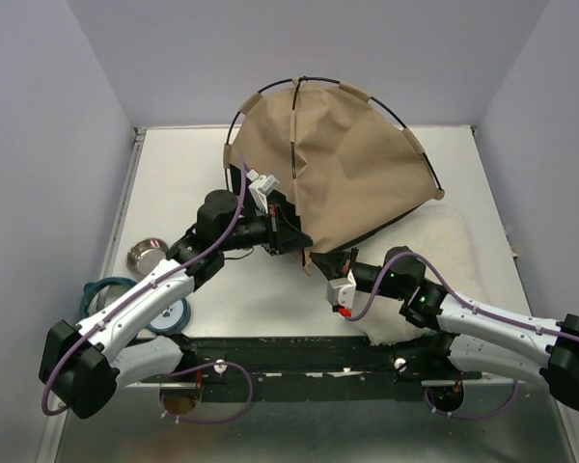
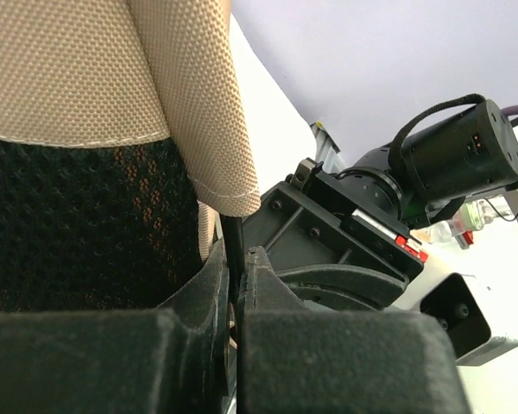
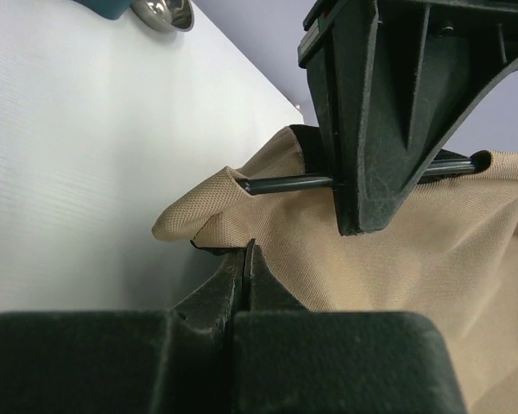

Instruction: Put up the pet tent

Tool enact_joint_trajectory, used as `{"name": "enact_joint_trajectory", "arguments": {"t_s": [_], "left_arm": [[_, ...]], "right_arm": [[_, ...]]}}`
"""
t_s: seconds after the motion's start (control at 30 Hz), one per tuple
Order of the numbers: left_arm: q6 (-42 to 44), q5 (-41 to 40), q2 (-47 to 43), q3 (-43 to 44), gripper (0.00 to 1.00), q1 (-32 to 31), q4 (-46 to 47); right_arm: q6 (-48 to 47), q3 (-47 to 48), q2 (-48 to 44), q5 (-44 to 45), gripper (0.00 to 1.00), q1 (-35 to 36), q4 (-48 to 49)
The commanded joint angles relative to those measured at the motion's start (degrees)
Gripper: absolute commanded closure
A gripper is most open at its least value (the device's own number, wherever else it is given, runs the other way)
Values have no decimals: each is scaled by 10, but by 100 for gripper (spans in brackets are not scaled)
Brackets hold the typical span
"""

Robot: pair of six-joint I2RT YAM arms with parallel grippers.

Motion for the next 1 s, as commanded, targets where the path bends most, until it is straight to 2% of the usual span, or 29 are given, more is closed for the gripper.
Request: {"name": "enact_joint_trajectory", "arguments": {"t_s": [0.0, 0.2, 0.33, 0.53, 0.77, 0.97], "left_arm": [[8, -28, -16, -34, 100, -15, 15], [44, -50, -43, -73, 100, -36, 33], [40, -77, -48, -59, 100, -29, 82], [63, -90, -39, -30, 100, -29, 96], [95, -83, -51, -58, 100, -29, 103], [56, -54, -57, -74, 100, -33, 121]], "right_arm": [[29, 9, -9, -11, 99, 8, 20], [52, 14, -27, -31, 99, 8, -3], [72, 17, -49, -53, 99, 11, -60], [106, 15, -62, -63, 99, 13, -93], [184, 44, -60, -36, 99, 13, -97], [284, 78, -43, 7, 99, 13, -108]]}}
